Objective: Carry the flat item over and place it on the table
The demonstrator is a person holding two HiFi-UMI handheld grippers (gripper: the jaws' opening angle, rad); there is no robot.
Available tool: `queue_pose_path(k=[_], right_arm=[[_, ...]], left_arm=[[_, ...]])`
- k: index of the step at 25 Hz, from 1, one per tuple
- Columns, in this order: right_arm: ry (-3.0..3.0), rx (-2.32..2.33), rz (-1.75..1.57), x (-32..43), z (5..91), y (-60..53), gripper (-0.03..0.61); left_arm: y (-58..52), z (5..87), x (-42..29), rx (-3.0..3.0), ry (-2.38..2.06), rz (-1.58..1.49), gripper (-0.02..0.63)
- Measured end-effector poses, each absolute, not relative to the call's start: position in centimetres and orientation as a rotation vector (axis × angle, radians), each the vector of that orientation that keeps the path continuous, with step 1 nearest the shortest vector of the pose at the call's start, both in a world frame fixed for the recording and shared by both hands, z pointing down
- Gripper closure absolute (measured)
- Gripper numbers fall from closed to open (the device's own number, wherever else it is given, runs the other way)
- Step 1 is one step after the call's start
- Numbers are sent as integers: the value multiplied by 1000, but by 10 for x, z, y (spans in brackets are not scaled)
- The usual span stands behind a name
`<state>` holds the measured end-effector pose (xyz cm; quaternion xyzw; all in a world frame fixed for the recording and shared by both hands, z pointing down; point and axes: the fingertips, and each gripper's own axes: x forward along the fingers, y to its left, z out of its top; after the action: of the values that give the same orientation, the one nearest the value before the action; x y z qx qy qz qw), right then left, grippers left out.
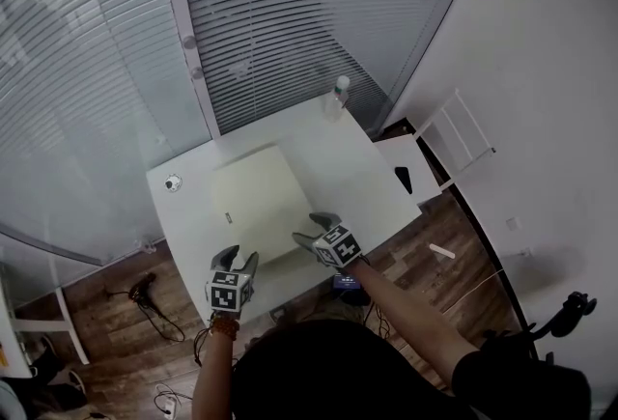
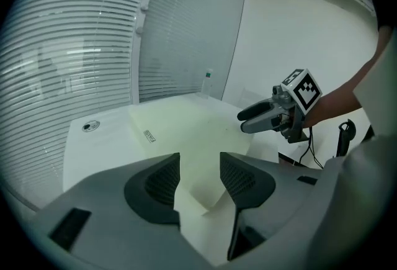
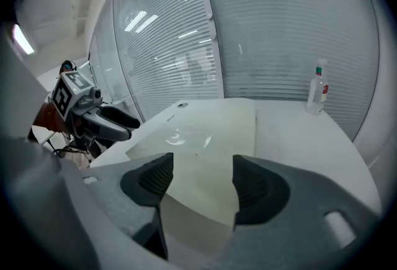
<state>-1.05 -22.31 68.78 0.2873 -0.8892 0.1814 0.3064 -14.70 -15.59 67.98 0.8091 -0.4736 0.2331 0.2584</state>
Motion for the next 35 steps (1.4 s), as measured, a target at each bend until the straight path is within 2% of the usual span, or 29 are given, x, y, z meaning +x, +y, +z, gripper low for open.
queue_pose_path(k=[15,30,35], right_arm=[[-2276,720,438,-8,711,-222,287],[-2260,749,404,-9,712,-222,289],[-2273,770,414,-13,696,-226,288]], left_arm=[[-148,717,-136,2139,-1223,707,403],[-146,711,-136,2156,-1236,679,410],[-155,681,-127,2229,-1234,634,410]])
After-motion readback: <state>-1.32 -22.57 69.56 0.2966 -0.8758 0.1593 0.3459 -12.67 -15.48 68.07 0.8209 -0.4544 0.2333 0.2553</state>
